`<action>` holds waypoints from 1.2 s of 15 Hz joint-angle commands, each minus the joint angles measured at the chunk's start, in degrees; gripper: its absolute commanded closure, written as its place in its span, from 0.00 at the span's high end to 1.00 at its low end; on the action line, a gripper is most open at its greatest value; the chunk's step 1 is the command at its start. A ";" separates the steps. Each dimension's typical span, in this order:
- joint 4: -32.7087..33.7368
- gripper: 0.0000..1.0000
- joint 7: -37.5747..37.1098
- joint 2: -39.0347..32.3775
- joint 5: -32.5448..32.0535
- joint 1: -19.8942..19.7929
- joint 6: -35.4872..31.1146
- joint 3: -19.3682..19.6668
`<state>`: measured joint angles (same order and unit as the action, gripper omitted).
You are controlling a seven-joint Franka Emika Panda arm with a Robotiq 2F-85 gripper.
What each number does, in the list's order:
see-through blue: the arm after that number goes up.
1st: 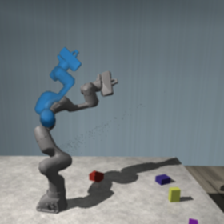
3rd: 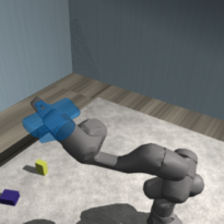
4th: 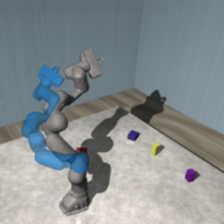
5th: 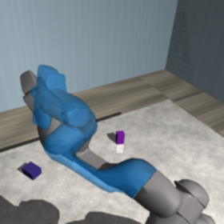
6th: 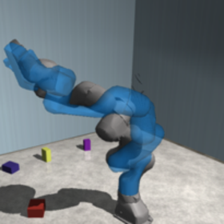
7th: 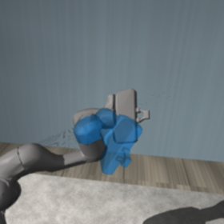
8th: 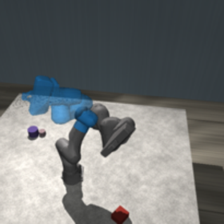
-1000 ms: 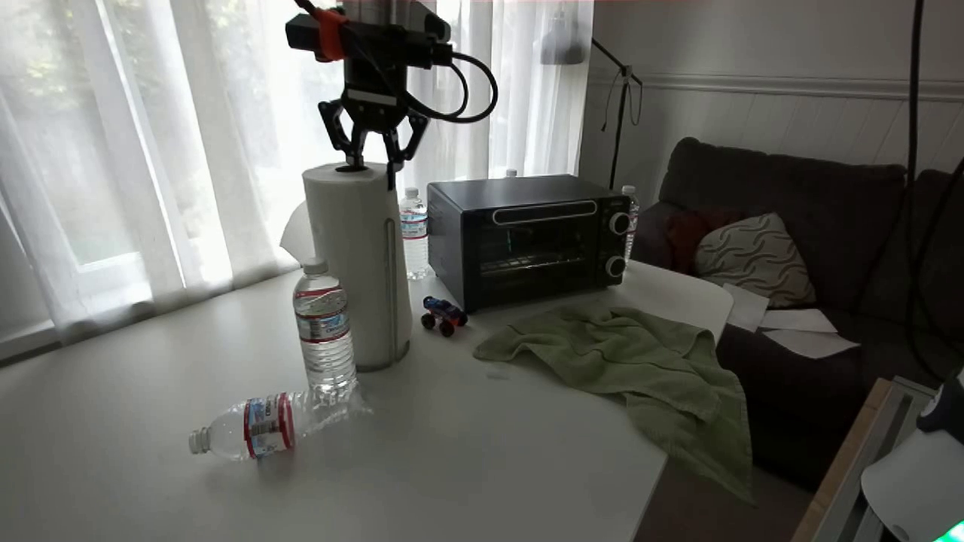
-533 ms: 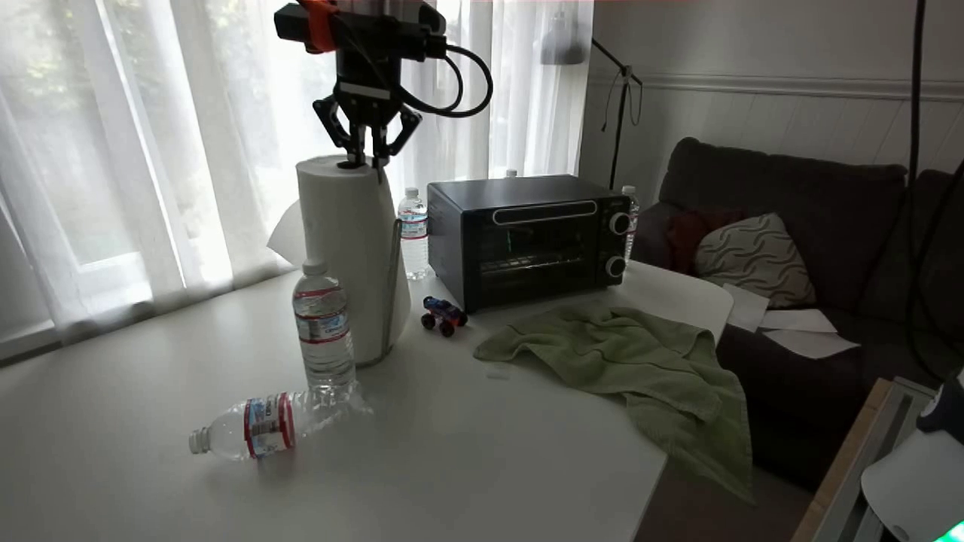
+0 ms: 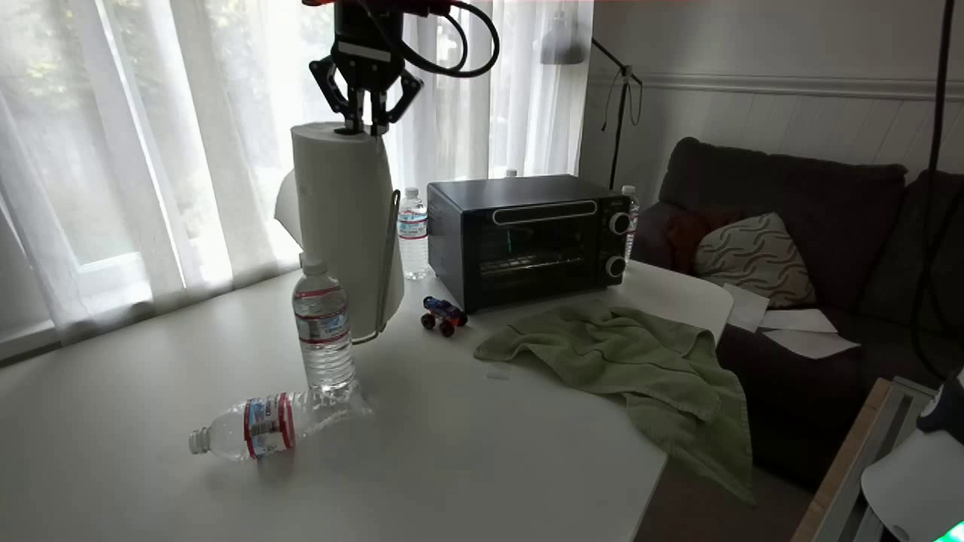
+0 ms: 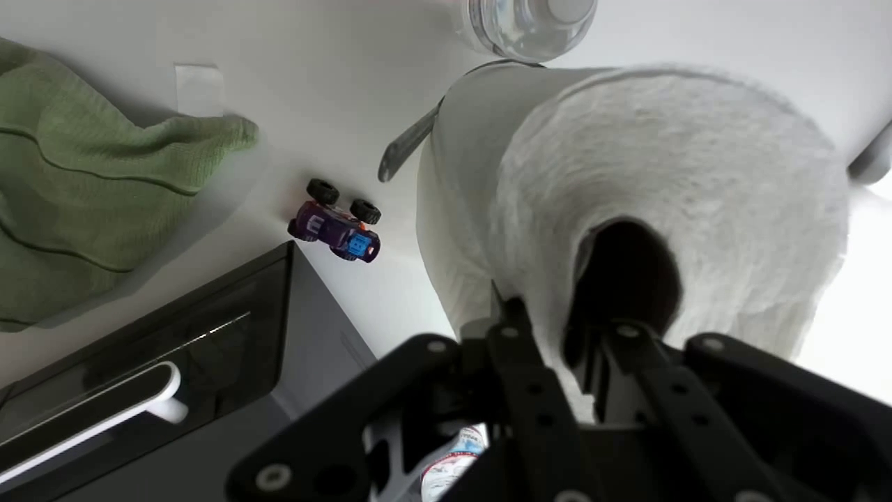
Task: Remove the paper towel roll from the holder and put it on the table
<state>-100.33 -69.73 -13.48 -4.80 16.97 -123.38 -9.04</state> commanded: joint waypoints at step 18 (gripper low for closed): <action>1.48 0.05 -2.12 -2.42 -1.25 -0.01 2.64 0.73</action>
<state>-100.29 -70.32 -14.24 -5.39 16.67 -119.20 -8.74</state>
